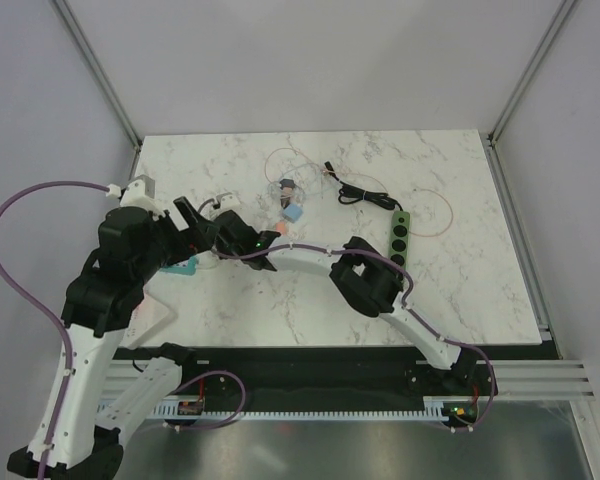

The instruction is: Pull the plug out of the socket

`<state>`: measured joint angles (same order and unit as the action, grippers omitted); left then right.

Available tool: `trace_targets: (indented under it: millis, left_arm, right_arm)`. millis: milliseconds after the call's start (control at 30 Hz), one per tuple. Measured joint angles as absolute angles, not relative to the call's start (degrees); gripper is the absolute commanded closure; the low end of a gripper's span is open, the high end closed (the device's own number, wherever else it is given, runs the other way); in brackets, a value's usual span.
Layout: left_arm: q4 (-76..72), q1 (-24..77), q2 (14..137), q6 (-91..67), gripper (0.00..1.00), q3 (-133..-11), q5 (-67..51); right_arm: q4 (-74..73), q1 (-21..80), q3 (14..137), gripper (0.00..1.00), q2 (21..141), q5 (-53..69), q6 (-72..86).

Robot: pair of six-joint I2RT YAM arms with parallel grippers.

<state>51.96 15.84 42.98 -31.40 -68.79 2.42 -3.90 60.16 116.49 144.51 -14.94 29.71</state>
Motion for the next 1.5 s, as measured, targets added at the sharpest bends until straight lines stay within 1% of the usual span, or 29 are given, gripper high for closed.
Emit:
trace_targets:
  millis: [300,367,433,467,500,533,567,600,633,667,700,733,767,800,833,867,933,967,1133,1233,1333,1500]
  left_arm:
    - [54.0,15.8,51.8,-31.3,0.02,-67.5,12.9]
    - [53.9,15.7,54.9,-31.4,0.03,-67.4,14.5]
    - [53.8,15.3,57.2,-31.4,0.06,-67.1,15.7]
    - [53.8,14.9,57.9,-31.5,0.08,-66.7,16.2]
    - [53.5,14.4,58.2,-31.7,0.12,-66.1,16.5]
    - [53.2,13.7,58.3,-32.0,0.14,-65.4,16.6]
    - [52.9,12.9,58.3,-32.4,0.21,-64.7,16.6]
    - [52.3,11.8,58.3,-32.8,0.27,-63.9,16.5]
    - [51.7,10.6,58.3,-33.2,0.36,-63.1,16.3]
    - [51.0,9.0,58.4,-33.7,0.49,-62.3,15.8]
    - [50.0,6.9,58.4,-34.2,0.53,-61.4,14.5]
    - [49.5,5.4,58.5,-34.4,0.57,-60.8,13.7]
    - [48.7,3.0,58.7,-34.7,0.63,-60.0,12.1]
    - [47.6,0.3,58.9,-35.0,0.66,-59.2,10.3]
    - [46.5,-2.0,59.2,-35.4,0.70,-58.4,8.3]
    - [45.6,-4.2,59.4,-35.7,0.79,-57.6,7.0]
    - [43.8,-7.5,59.9,-36.5,0.87,-56.0,4.5]
    - [42.8,-9.3,60.3,-36.9,0.98,-55.0,3.0]
    - [39.0,-16.5,63.8,-38.4,0.98,-50.6,-2.3]
    - [37.2,-17.4,68.1,-39.0,0.98,-50.5,-3.9]
    - [35.0,-17.5,71.7,-39.8,0.98,-50.3,-5.4]
    - [31.8,-17.7,74.3,-40.4,0.98,-48.6,-6.2]
  right_arm:
    - [-4.8,53.3,109.1,0.96,139.0,-15.6,22.9]
    - [-4.8,52.0,108.1,0.95,138.3,-15.7,21.8]
    - [-4.8,50.7,107.4,0.89,137.8,-15.0,20.7]
    - [-4.9,49.9,107.1,0.85,137.5,-14.0,20.2]
    - [-5.0,49.1,106.7,0.74,137.2,-12.9,19.7]
    - [-5.1,48.4,106.3,0.67,136.8,-11.7,19.2]
    - [-5.4,47.8,106.1,0.58,136.6,-10.5,18.6]
    - [-5.8,47.3,106.0,0.38,136.4,-9.2,17.9]
    - [-6.2,46.8,106.0,0.32,136.3,-8.1,17.5]
    - [-7.0,46.4,106.0,0.27,136.2,-7.0,16.7]
    - [-8.1,46.0,106.0,0.19,136.1,-5.8,16.4]
    - [-9.4,45.8,106.3,0.16,136.1,-5.0,16.3]
    - [-10.9,45.8,106.8,0.13,136.1,-4.1,15.9]
    - [-12.2,45.8,107.4,0.08,136.0,-3.2,15.7]
    - [-13.6,45.9,108.1,0.06,135.9,-2.3,15.8]
    - [-14.7,46.1,108.5,0.04,135.5,-1.5,15.6]
    - [-16.7,46.6,108.5,0.02,134.0,-0.3,15.4]
    - [-17.8,47.0,108.5,0.02,132.9,0.1,15.3]
    - [-19.5,50.3,108.1,0.02,125.7,-0.4,14.2]
    - [-19.4,52.4,108.9,0.02,123.0,-1.2,14.2]
    - [-20.3,53.8,113.3,0.02,124.4,-1.7,15.7]
    - [-21.5,56.2,121.4,0.02,130.5,-6.4,19.7]
